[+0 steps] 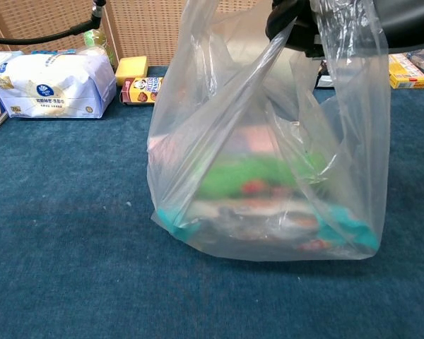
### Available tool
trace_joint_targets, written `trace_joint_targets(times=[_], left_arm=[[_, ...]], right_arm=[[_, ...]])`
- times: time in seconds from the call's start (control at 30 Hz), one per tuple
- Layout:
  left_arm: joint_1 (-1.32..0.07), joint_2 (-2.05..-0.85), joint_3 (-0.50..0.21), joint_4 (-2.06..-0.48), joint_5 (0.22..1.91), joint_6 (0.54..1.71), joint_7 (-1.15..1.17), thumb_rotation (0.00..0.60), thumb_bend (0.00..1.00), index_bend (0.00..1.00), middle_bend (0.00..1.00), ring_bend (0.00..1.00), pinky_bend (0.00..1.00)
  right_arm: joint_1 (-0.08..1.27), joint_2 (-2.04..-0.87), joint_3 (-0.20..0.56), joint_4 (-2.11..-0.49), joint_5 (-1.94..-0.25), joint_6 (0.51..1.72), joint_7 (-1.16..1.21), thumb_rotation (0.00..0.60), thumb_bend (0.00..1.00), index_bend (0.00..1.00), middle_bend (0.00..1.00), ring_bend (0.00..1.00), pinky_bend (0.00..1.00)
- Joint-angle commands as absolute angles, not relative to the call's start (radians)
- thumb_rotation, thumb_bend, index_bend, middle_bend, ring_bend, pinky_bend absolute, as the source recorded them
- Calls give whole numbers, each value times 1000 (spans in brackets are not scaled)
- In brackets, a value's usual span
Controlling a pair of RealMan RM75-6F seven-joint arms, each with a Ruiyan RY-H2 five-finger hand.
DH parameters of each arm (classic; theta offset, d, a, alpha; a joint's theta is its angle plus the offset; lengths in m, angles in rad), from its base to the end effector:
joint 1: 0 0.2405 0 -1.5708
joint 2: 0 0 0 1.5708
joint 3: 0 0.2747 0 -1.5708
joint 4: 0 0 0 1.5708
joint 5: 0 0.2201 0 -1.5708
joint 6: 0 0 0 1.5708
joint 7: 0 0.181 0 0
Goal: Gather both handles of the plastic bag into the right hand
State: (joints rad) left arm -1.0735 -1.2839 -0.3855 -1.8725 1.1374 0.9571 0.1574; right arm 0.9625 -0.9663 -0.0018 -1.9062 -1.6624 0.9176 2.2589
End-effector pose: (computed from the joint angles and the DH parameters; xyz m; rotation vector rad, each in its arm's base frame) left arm 0.0748 0.3816 0.0645 -2.0464 -0.8009 -1.5525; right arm -0.0551 -0.3287 0.0747 -0.6005 2.3655 -0.9989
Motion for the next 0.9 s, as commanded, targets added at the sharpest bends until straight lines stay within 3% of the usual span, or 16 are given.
trace_joint_targets(times=[0.03, 0.57, 0.9], left_arm=[[-1060, -1267, -378, -1881, 1149, 957, 140, 600, 0, 0, 18, 0, 83], [-956, -1163, -327, -1949, 1256, 1021, 79, 600, 0, 0, 18, 0, 83], [-856, -1098, -293, -1980, 1342, 1138, 114, 600, 0, 0, 18, 0, 83]], right_arm=[[962, -968, 2, -1903, -1652, 912, 2255, 115, 241, 419, 671, 762, 598], [951, -969, 16, -1890, -1633, 896, 2252, 120, 243, 423, 671, 763, 598], [961, -914, 34, -1958, -1570, 838, 2282, 224, 245, 453, 688, 784, 626]])
